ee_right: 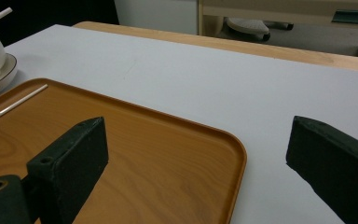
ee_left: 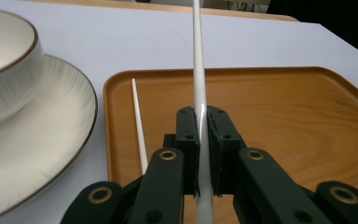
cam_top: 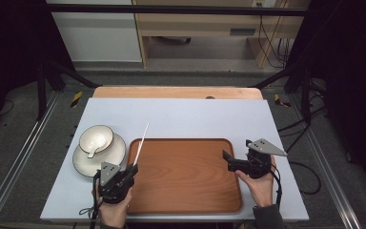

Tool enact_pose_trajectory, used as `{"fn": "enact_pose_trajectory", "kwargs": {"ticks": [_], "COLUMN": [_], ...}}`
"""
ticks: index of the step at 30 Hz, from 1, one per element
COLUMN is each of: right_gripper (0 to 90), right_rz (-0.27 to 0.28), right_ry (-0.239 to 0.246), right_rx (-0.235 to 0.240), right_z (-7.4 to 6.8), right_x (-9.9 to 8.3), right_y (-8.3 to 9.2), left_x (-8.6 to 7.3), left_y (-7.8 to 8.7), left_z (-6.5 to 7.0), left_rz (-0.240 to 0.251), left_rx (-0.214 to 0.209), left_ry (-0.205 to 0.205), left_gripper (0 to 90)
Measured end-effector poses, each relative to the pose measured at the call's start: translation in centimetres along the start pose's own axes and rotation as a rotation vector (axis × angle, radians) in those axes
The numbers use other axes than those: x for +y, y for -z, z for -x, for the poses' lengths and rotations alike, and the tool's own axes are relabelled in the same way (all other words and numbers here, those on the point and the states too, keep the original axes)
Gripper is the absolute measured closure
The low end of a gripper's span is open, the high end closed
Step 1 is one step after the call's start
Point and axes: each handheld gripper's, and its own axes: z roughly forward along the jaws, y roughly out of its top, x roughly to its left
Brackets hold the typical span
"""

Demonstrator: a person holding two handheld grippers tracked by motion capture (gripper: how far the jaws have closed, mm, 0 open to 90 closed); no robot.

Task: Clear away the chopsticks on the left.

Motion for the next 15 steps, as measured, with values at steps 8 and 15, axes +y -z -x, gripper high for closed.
{"fn": "enact_pose_trajectory", "kwargs": {"ticks": [8,15], "right_gripper": [5.7,5.7], "right_rz": [-0.004,-0.008], "right_ry": [0.007,0.008], "right_rx": [-0.002,-0.002], "right_z": [0.0,0.0], "right_x": [0.0,-0.1], "right_y": [-0.1,-0.1], "left_x": [-1.9,-3.0], "left_y": [-0.5,-1.3], "left_z": [0.1,0.1], "left_rz": [-0.022,-0.057], "left_rx": [0.024,0.026], "left_ry": [0.023,0.053], "left_gripper": [83.8,83.8]}}
